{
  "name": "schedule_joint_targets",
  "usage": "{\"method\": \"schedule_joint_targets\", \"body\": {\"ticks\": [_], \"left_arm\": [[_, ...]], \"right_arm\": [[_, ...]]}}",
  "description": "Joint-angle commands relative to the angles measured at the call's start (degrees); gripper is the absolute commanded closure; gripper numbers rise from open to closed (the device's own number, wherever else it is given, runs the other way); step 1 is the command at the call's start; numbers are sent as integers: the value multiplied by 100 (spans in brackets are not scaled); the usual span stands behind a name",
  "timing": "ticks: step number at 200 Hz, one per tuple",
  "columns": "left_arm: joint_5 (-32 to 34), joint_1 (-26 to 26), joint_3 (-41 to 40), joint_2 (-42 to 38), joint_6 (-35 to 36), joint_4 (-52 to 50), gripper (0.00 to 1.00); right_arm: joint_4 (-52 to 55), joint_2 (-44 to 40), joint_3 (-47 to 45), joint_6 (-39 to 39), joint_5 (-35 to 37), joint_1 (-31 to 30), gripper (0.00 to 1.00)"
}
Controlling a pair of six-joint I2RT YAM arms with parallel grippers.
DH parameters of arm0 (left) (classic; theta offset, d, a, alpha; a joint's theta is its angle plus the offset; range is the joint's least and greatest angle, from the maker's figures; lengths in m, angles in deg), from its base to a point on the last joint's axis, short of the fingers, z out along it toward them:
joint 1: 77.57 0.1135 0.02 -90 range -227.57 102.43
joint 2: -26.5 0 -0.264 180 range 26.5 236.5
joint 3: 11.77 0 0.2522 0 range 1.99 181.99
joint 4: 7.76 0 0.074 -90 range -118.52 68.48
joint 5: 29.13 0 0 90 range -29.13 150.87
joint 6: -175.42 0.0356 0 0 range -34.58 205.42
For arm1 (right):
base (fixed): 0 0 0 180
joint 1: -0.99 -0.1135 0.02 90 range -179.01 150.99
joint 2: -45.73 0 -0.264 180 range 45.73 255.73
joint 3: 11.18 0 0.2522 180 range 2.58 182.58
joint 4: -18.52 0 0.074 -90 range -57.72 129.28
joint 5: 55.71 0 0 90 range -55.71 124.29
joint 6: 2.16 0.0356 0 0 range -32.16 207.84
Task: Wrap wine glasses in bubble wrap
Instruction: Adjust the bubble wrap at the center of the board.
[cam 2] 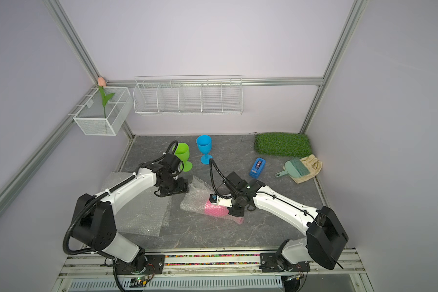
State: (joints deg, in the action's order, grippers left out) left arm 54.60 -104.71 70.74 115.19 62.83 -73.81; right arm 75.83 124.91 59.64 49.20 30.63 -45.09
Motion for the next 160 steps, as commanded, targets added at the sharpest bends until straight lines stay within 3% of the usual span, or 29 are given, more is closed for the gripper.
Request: {"method": "schedule_joint_targets", "body": {"ticks": [1,37,78,103,160], "left_arm": [[-351,-141,332,-169,1151,-141,13],[-217,-780,566,-217,2539,-2,14],[-1968,-875,291,-320,4143,458,14],[-2545,-878,146,-160,4597,417,11],[-2730,-1004,-10,355,5088,-111,15]], "right_arm": [[-68,-202,-125,-512,-67,21,93],[43,-213,-125,-650,-193,-10,93],[18,-271,-141,-663,-264,-55,93],[65,-301,-134,-663,-254,-31,93],[474,-36,146,-474,-1107,412,93]]}}
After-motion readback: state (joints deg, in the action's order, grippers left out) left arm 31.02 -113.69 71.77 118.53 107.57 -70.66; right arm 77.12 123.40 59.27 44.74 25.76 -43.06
